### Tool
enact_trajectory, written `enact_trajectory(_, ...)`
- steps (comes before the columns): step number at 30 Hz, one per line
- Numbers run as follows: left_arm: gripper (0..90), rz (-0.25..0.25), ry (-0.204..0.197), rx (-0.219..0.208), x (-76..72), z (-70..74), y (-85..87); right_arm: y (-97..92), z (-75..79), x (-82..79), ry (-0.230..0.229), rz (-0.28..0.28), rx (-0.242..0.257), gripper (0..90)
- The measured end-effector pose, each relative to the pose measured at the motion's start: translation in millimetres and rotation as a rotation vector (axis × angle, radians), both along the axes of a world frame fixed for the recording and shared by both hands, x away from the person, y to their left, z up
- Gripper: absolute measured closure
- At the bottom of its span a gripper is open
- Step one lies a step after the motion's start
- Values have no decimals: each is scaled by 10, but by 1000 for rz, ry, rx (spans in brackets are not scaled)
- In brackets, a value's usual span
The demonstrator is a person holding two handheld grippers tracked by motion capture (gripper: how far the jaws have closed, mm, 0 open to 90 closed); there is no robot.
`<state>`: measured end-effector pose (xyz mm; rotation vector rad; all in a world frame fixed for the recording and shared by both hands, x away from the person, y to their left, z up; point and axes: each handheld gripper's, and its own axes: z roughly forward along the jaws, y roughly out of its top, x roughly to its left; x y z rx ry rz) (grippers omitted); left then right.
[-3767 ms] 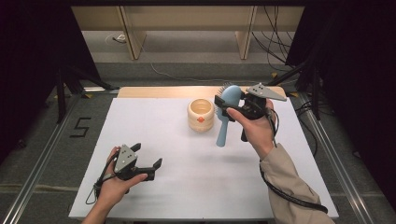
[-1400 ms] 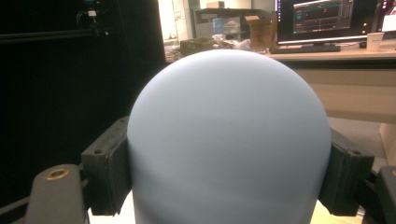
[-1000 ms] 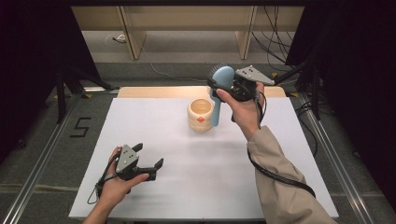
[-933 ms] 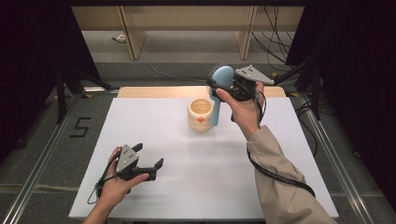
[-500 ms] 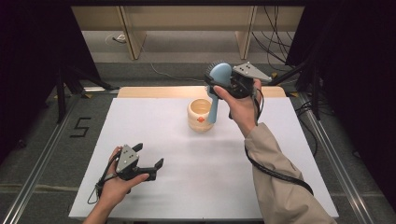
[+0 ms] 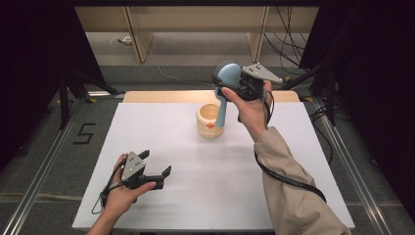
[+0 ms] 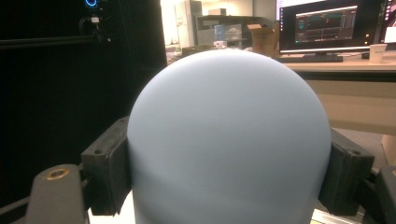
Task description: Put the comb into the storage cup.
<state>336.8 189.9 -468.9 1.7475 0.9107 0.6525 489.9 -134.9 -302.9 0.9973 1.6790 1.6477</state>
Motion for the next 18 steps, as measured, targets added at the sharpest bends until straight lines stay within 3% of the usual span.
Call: enact_trajectory(18, 52, 0, 4, -4, -2, -5, -5, 33, 16, 65, -9, -14, 9, 206)
